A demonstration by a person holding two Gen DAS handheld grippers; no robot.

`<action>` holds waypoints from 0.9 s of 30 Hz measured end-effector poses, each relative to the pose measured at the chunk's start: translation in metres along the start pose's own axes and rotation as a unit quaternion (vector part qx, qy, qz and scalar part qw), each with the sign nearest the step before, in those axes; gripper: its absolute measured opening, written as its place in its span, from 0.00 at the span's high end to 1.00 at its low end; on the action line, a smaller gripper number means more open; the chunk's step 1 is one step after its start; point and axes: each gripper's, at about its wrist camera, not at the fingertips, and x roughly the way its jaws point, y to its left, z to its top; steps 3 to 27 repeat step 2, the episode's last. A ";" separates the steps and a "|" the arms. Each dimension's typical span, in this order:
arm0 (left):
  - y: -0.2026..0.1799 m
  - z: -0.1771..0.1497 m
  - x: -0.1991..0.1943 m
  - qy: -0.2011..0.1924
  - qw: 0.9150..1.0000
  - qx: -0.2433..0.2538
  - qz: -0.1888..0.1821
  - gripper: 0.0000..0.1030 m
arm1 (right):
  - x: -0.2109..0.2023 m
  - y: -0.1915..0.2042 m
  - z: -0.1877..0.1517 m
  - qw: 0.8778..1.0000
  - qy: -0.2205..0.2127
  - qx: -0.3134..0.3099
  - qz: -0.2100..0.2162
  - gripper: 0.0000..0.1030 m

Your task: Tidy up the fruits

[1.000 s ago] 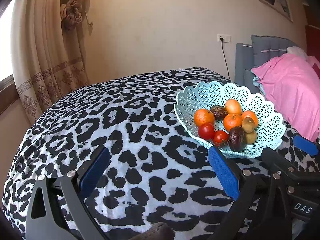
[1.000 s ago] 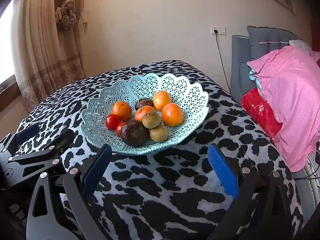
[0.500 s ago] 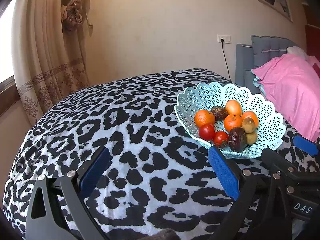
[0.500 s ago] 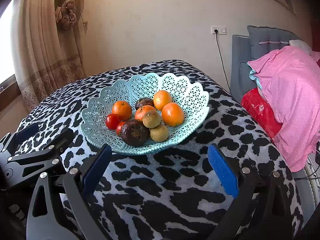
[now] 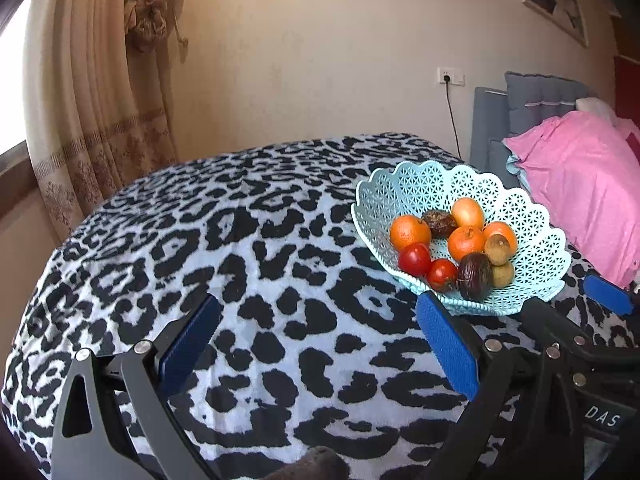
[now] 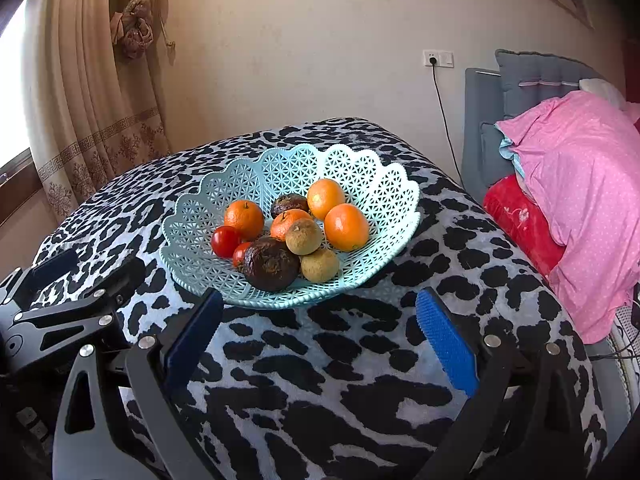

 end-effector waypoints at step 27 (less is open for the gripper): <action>0.002 -0.001 -0.001 0.005 1.000 -0.002 -0.002 0.05 | 0.000 0.000 0.000 1.000 0.000 0.000 0.000 0.04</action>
